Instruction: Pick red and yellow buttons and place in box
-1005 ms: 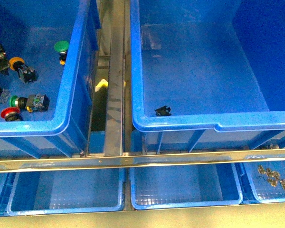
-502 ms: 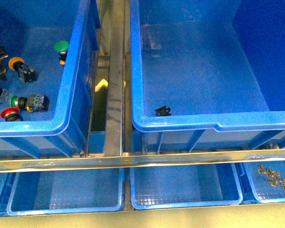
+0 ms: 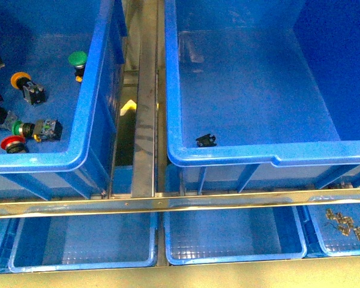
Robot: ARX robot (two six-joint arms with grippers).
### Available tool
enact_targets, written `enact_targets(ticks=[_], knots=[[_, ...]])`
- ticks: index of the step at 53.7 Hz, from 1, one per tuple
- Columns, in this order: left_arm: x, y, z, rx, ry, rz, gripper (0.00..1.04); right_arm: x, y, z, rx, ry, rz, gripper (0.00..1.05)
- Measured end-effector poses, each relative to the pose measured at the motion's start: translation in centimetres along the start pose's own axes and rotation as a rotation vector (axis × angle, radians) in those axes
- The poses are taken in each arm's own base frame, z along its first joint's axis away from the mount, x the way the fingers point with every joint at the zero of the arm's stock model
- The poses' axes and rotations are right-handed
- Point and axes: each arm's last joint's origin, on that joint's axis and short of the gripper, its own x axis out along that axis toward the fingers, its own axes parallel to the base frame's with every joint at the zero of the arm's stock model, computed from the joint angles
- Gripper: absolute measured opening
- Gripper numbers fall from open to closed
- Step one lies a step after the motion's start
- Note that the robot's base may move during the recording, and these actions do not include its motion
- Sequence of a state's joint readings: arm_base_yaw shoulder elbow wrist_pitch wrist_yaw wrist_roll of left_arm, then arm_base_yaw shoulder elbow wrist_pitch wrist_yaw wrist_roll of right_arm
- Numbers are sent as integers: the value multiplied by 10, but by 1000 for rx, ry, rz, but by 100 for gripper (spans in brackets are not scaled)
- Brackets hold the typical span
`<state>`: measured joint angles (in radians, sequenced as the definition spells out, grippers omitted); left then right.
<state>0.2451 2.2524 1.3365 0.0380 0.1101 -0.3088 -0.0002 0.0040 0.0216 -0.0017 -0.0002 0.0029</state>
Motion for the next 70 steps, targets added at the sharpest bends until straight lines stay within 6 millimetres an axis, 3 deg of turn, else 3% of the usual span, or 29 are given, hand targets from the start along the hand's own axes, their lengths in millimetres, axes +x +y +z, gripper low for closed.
enact_targets(ticks=[4,17,31,38,43,55,70], knots=[[-12,-2,2,-27,2,-45,34,0,0,0,0,0,0,98],[-95,-12,19,-212,15,-256,34,0,0,0,0,0,0,98],[-151,-17,7,-409,184,-432,34,0,0,0,0,0,0,98],[-181,-36,2,-405,234,-571,34,0,0,0,0,0,0,98],[-186,-51,-11,-385,285,-604,34,0,0,0,0,0,0,98],[-198,-116,-61,-256,412,-698,34,0,0,0,0,0,0,98],[-198,-173,-100,-228,478,-749,34,0,0,0,0,0,0,98]])
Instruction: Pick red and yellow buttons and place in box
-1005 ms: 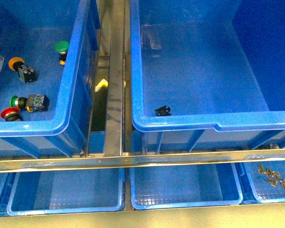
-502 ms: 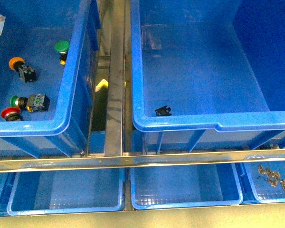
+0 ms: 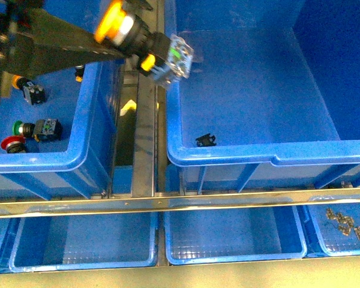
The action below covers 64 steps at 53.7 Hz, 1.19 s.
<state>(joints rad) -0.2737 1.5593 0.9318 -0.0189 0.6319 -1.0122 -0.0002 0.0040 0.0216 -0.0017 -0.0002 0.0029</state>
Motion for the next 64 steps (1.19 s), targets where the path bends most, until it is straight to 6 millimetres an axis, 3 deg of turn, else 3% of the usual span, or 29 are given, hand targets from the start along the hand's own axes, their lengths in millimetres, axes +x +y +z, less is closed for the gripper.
enact_targets(ticks=[10,18,24,29,42,64], knots=[[35,-7,-16,-43,56,5,34,0,0,0,0,0,0,98],[53,-27,-20,-31,78,-18,34,0,0,0,-2,4,-1,98],[59,-40,-19,-14,77,-39,34,3,6,-3,-147,344,75,98],[64,-44,-20,-8,85,-36,34,12,15,-8,-291,442,213,98],[69,-46,-20,-7,83,-21,34,48,40,-7,-504,279,399,98],[72,-49,-26,2,93,-20,34,124,65,-2,-611,95,471,98]])
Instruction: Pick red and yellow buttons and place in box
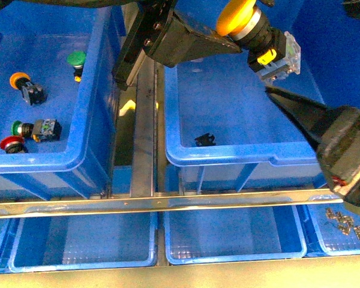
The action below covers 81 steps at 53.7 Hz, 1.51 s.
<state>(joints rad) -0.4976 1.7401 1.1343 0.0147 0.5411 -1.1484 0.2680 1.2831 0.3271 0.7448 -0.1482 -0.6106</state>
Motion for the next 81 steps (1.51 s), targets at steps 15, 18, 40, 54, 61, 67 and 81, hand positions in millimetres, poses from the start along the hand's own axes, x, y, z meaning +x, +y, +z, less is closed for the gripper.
enact_targets(ticks=[15,18,40,54,61,67,81], knots=[[0,0,0,1,-2,1,34,23,7,3,-66,-45,64,98],[0,0,0,1,-2,1,34,27,8,2,-75,-46,73,98],[0,0,1,0,-5,1,34,46,7,-11,-107,-14,72,85],[-2,1,3,-1,-10,1,34,48,0,-13,-104,-7,43,51],[-2,2,3,7,-12,3,34,48,-1,-13,-102,-7,43,44],[-3,4,5,20,-20,10,45,48,0,-13,-99,-3,48,43],[-8,10,12,42,-72,21,81,45,2,-17,-99,21,65,43]])
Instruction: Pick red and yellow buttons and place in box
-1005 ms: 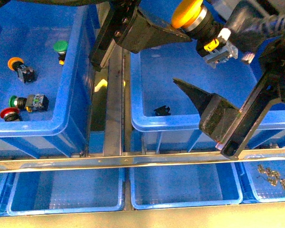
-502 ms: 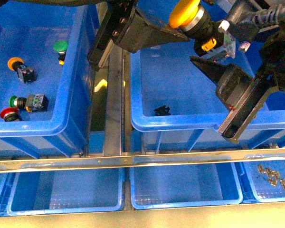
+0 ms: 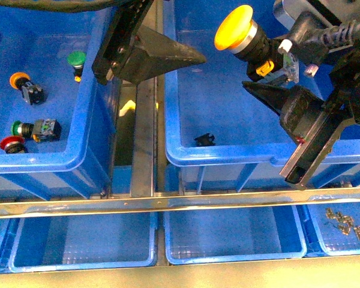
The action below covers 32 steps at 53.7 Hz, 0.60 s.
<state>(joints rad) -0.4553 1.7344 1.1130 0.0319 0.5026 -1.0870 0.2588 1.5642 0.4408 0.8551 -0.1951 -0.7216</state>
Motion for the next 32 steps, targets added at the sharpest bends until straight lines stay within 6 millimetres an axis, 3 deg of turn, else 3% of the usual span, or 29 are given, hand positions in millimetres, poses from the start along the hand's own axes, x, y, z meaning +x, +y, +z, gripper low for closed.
enact_targets(ticks=[6,18,27,32], knots=[[-3,2,2,14,-14,3,99,-2,3,-3,0,13,11,43],[-26,6,-1,78,-43,8,97,-5,-2,-13,3,56,-10,43],[-63,14,-1,167,-104,12,97,-10,-14,-27,18,116,-62,43],[-93,28,0,217,-153,46,97,-14,-23,-38,37,161,-87,43]])
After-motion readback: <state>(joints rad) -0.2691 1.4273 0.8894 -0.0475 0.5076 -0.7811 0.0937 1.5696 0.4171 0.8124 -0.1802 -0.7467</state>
